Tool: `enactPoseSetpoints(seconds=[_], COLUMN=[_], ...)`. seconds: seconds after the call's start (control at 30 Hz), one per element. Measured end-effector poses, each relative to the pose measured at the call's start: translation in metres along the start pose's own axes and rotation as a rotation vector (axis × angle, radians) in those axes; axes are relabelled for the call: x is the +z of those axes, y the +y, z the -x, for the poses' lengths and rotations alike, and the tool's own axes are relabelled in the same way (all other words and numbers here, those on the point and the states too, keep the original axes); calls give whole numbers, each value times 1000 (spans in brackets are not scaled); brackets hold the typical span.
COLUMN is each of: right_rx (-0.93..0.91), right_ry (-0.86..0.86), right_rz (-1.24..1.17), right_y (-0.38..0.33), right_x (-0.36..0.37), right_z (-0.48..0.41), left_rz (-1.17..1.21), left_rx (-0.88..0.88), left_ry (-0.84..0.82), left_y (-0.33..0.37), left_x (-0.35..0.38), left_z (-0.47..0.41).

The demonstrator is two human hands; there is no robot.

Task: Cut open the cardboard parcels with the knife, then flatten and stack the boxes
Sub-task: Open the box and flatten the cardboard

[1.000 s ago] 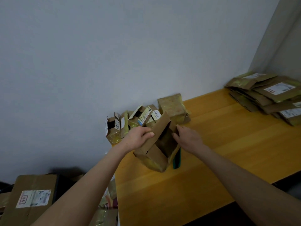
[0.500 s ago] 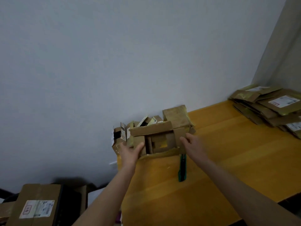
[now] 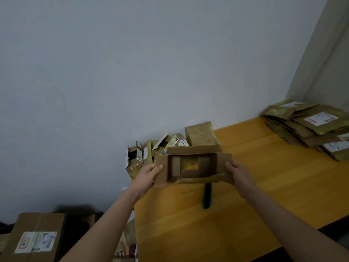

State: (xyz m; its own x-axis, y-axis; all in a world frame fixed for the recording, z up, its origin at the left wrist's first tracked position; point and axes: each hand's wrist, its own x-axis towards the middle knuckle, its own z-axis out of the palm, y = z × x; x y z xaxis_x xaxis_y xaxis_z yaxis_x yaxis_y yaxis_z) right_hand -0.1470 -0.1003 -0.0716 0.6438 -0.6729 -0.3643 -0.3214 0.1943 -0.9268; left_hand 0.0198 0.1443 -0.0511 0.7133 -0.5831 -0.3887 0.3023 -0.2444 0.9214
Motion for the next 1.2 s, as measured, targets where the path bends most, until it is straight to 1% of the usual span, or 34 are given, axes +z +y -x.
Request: enactPoseSetpoints(seconds=[0.1, 0.17, 0.2, 0.27, 0.37, 0.43, 0.5, 0.6, 0.67, 0.73, 0.83, 0.9, 1.03, 1.1, 1.2], right_rx=[107, 209, 253, 310, 317, 285, 247, 168, 120, 97, 129, 214, 336, 338, 307], right_ry=[-179, -282, -316, -335, -331, -316, -304, -343, -362, -361, -332, -330, -345, -320, -295], right_rz=[-292, -377, -374, -288, -131, -69, -99, -109, -100, -117, -179, -234, -287, -212, 8], right_y=[3, 2, 5, 7, 12, 19, 24, 24, 22, 20, 20, 21, 14, 4, -7], right_x=[-11, -16, -18, -15, -9, -9, -7, 3, 8, 12, 15, 14, 9, 7, 12], right_z=[1, 1, -2, -4, -4, -4, -2, 1, 2, 1, 1, -1, -5, -3, 3], left_rz=[71, 85, 66, 1, -125, -207, -222, -258, -302, -315, -410, -573, -931, -1060, -1156], left_rx=[38, 47, 56, 97, 116, 78, 46, 47, 91, 181, 276, 392, 720, 861, 1001], left_ry=[-86, -147, -192, -309, -445, -470, -362, -73, -4, 58, 174, 197, 167, 156, 113], left_y=[-1, -2, -3, -4, 3, 10, 14, 14, 12, 6, 2, 0, -4, -6, -7], left_x=[-8, -11, -10, -7, 0, 4, 9, 19, 25, 27, 28, 25, 17, 18, 22], left_z=[-1, 0, -1, -2, 1, 5, 6, 2, 0, -4, -8, -9, 1, 6, 9])
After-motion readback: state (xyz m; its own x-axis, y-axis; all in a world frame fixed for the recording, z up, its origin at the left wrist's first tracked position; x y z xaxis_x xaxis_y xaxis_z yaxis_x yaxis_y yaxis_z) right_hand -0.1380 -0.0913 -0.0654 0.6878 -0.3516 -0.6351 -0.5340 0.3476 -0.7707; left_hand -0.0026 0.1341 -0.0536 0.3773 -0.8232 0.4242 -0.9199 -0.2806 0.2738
